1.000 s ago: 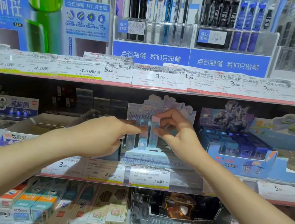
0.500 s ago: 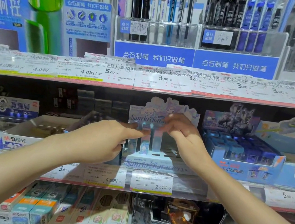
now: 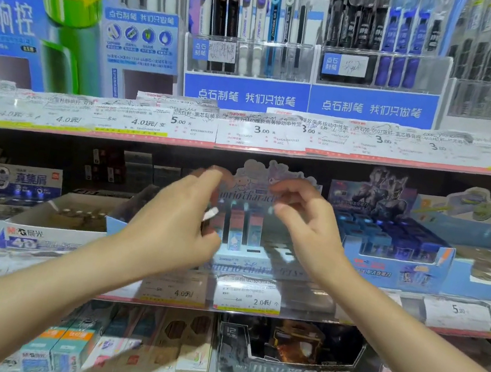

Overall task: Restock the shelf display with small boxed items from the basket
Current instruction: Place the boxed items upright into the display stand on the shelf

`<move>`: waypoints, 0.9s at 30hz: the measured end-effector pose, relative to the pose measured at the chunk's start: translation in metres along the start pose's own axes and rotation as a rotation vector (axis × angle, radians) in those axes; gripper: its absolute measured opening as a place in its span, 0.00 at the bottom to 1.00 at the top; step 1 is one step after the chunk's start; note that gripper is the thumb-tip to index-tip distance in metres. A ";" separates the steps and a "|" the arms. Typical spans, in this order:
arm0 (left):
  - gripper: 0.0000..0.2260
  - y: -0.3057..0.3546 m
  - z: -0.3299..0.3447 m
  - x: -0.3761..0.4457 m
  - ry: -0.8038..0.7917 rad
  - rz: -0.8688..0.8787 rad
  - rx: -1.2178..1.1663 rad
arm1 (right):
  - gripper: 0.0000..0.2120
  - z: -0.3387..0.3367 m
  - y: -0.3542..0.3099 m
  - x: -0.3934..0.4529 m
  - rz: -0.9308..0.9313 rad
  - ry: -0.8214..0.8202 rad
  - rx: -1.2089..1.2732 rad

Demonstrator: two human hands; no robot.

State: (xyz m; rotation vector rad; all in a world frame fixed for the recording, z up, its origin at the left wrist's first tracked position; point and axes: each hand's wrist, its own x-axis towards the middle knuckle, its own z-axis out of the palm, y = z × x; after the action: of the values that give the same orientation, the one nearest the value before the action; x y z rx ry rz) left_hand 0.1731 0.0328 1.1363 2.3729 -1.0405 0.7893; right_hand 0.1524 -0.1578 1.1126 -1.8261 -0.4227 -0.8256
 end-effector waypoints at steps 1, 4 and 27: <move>0.21 0.007 -0.002 -0.002 -0.045 -0.011 -0.068 | 0.08 0.000 -0.009 -0.004 -0.037 -0.014 0.003; 0.19 0.023 -0.008 -0.001 -0.270 -0.159 -0.392 | 0.09 0.003 -0.034 -0.016 -0.105 -0.160 0.040; 0.18 0.000 -0.025 -0.001 -0.461 -0.769 -1.381 | 0.10 -0.002 -0.034 -0.025 -0.130 -0.132 0.303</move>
State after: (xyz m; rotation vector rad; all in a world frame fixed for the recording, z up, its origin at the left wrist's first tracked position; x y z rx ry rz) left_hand 0.1644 0.0473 1.1546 1.4219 -0.4045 -0.6406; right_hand 0.1129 -0.1434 1.1184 -1.5873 -0.7177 -0.6877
